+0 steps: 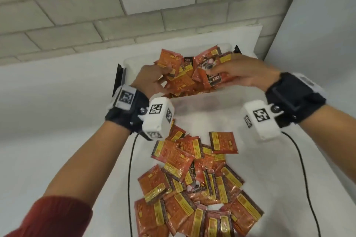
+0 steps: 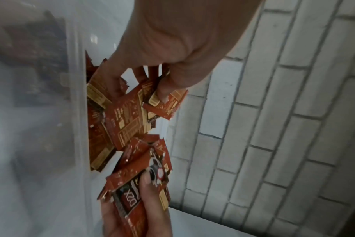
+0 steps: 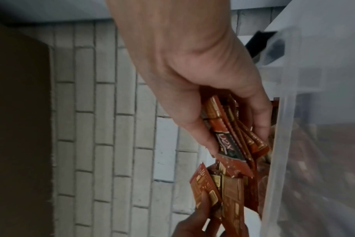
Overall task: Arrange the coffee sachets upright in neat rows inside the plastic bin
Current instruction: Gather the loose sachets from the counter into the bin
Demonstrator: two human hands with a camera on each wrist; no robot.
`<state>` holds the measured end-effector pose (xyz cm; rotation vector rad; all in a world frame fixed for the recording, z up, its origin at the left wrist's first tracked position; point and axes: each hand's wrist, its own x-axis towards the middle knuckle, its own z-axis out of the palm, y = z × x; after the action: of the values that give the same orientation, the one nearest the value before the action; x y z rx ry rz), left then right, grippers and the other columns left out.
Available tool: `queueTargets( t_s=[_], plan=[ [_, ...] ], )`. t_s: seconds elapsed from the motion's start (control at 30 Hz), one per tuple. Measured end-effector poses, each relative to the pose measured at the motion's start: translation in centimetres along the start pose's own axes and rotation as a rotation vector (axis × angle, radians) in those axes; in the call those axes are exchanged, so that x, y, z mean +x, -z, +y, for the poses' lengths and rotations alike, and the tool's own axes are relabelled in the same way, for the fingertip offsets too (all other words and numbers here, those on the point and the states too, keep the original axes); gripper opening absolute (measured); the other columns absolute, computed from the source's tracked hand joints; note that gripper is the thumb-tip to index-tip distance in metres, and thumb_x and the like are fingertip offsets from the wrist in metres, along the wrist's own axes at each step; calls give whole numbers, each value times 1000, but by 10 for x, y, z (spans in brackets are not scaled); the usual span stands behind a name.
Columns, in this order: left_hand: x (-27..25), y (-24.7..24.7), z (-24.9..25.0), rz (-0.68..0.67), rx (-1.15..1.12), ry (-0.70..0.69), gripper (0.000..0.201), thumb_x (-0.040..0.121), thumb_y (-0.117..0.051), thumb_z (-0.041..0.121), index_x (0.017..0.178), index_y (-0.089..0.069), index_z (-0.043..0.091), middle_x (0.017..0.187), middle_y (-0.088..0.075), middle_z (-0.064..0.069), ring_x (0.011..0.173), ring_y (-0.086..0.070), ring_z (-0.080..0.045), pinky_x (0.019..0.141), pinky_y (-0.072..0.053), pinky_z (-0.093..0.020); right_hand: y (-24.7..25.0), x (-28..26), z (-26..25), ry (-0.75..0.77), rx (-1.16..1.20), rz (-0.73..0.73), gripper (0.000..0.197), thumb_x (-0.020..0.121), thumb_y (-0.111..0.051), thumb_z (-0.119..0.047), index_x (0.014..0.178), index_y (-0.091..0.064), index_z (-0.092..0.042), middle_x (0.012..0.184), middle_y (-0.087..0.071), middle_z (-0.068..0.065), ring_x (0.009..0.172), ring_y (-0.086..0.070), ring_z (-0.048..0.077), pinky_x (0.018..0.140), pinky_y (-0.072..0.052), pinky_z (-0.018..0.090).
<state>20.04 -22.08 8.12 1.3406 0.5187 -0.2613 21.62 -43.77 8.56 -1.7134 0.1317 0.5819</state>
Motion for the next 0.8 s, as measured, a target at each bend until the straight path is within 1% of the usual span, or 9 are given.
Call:
queueTargets(
  t_s=[0.07, 0.2, 0.27, 0.37, 0.47, 0.53, 0.6, 0.7, 0.8],
  plan=[
    [13, -5, -2, -8, 9, 34, 10, 91, -61, 5, 100, -60, 9, 98, -60, -3, 94, -58, -18, 72, -58, -29, -5, 17, 2, -34, -27, -11, 41, 79, -72, 3, 119, -63, -6, 113, -71, 11, 103, -68, 24, 75, -60, 35],
    [25, -13, -7, -33, 93, 12, 44, 86, -49, -19, 120, -45, 9, 110, -55, -13, 86, -59, -26, 48, -56, -35, -14, 28, 2, -18, -59, -34, 27, 79, -67, 15, 95, -61, -5, 95, -70, 12, 90, -69, 26, 82, -57, 41],
    [24, -16, -8, -41, 234, -64, 52, 91, -45, -14, 137, -36, 10, 110, -55, -11, 77, -59, -20, 45, -54, -28, -16, 31, 2, 14, -65, -43, 32, 76, -69, 16, 101, -59, -2, 98, -69, 13, 93, -68, 27, 85, -56, 43],
    [24, -13, -7, -56, 362, -98, 30, 95, -43, -4, 121, -43, 10, 91, -55, -6, 75, -61, -22, 44, -51, -23, -17, 29, 3, 68, -107, -47, 36, 77, -68, 16, 102, -55, -6, 98, -65, 7, 93, -66, 21, 90, -54, 38],
    [19, -7, -2, -68, 481, -83, 16, 90, -51, -1, 88, -48, 14, 86, -56, -4, 79, -62, -21, 52, -55, -27, -10, 21, 3, 95, -187, 19, 55, 81, -69, 8, 129, -47, -7, 107, -57, -3, 103, -58, 13, 82, -46, 13],
    [12, -5, -1, -56, 457, -97, 22, 87, -57, -5, 84, -48, 14, 82, -60, -3, 75, -63, -16, 55, -57, -28, -5, 13, 3, 125, -300, 84, 59, 81, -73, -2, 134, -48, -10, 129, -50, 1, 120, -46, 14, 90, -34, 16],
    [-4, -2, -1, -50, 349, -89, 32, 82, -60, -14, 95, -49, 13, 80, -66, -1, 66, -64, -8, 53, -55, -24, 1, 0, 4, 159, -364, 120, 45, 80, -75, -10, 122, -59, -14, 130, -54, 1, 122, -48, 16, 91, -37, 18],
    [-29, 6, -6, -85, 271, -97, 66, 77, -63, -17, 131, -42, 15, 114, -58, -7, 96, -63, -16, 65, -55, -23, 5, -34, 12, 160, -397, 94, 17, 82, -74, -10, 97, -67, -14, 103, -67, 1, 98, -62, 14, 77, -50, 17],
    [-59, 16, -18, -119, 329, -146, 52, 79, -61, -15, 123, -53, 12, 103, -59, -1, 102, -60, -17, 87, -52, -28, 4, -68, 32, 122, -463, -41, 8, 83, -70, -8, 91, -68, -10, 94, -69, 7, 87, -63, 17, 73, -53, 20]
  ],
)
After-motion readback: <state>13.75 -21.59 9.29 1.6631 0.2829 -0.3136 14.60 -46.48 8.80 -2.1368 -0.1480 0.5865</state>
